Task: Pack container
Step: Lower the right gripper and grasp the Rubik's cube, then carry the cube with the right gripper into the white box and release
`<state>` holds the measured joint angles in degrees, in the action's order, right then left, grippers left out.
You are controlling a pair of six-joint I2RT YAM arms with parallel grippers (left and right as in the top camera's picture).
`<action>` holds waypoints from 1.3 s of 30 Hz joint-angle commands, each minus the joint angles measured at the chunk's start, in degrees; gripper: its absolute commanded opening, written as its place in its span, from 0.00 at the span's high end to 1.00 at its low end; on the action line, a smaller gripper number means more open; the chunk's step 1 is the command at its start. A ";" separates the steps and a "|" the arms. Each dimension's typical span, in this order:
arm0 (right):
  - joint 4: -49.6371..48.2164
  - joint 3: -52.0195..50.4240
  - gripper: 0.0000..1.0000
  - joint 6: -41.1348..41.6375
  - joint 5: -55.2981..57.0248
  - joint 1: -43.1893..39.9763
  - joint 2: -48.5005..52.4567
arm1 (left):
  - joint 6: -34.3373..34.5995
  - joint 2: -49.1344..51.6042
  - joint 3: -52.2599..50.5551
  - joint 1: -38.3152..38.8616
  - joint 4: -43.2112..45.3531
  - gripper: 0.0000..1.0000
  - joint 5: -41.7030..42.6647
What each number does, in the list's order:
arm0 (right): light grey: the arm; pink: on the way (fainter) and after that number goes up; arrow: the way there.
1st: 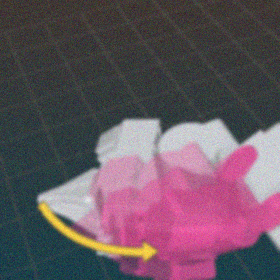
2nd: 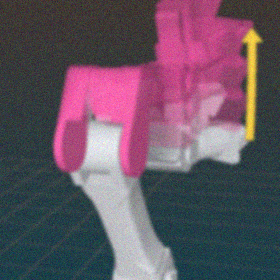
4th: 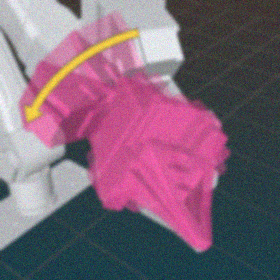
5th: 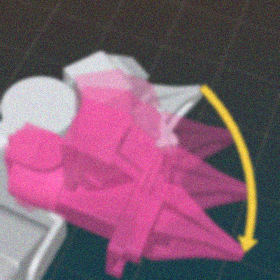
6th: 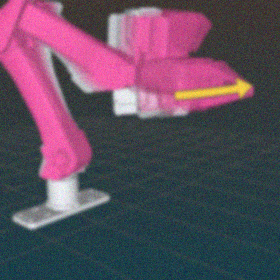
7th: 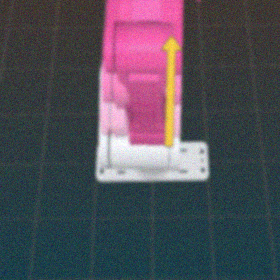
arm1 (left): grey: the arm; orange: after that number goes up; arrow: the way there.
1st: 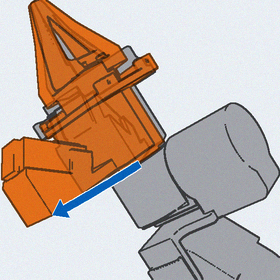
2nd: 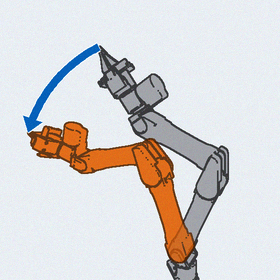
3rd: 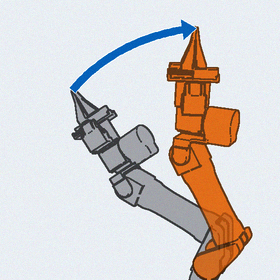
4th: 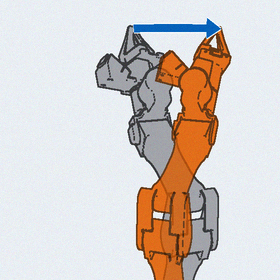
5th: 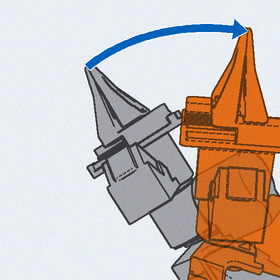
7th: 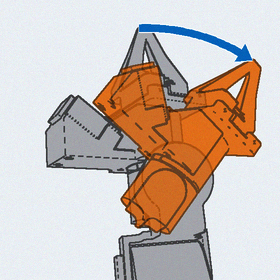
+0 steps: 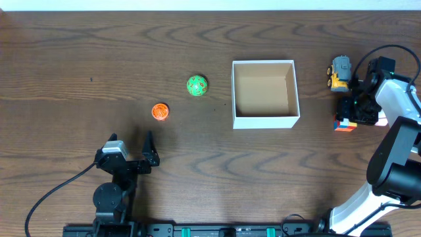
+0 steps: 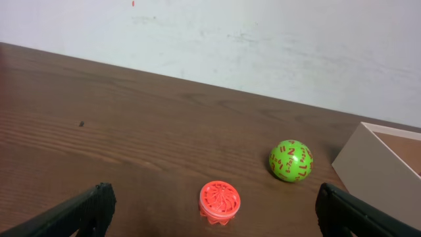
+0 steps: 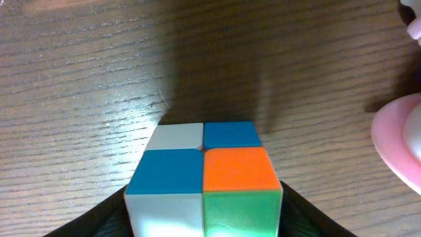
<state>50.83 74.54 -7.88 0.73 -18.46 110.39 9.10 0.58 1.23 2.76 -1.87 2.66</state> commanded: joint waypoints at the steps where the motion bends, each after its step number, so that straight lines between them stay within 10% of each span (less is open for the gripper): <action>1: 0.22 -0.42 0.41 0.15 0.31 0.04 0.37 | -0.52 -0.35 -1.01 -0.20 -2.14 0.02 -0.70; 18: -0.11 2.47 0.61 2.08 0.31 2.03 0.13 | -0.52 -0.33 -1.01 -0.20 -2.14 0.02 -0.70; 39: 13.14 36.74 0.64 11.10 -0.98 21.77 0.09 | -0.52 -0.35 -1.01 -0.20 -2.14 0.02 -0.70</action>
<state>63.64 109.21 -1.43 1.02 0.32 110.45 9.10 0.58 1.23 2.76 -1.87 2.66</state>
